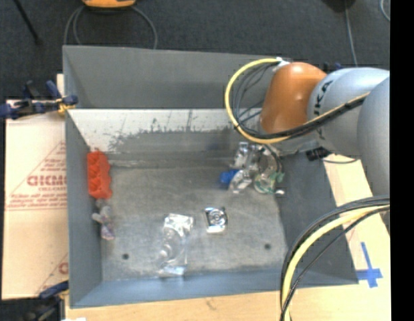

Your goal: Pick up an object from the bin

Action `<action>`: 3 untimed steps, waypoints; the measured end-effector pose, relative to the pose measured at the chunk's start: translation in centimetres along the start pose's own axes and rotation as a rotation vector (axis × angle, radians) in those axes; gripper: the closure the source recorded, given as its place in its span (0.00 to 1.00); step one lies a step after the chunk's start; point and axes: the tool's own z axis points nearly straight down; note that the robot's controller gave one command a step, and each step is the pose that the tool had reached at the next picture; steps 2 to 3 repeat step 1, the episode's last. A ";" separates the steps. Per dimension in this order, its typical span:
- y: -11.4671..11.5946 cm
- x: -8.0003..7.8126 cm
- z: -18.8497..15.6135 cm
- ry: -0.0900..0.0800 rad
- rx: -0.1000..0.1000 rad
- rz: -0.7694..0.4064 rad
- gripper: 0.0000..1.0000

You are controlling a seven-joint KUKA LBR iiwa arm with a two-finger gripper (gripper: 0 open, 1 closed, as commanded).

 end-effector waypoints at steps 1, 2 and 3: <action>-0.1 -0.2 -3.0 -0.002 0.000 0.001 1.00; -0.1 -0.2 -3.0 -0.002 0.000 0.001 1.00; -0.1 -0.2 -3.0 -0.002 0.000 0.001 1.00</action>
Offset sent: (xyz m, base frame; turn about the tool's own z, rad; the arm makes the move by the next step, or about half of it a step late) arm -0.0001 0.0000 0.0272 0.0000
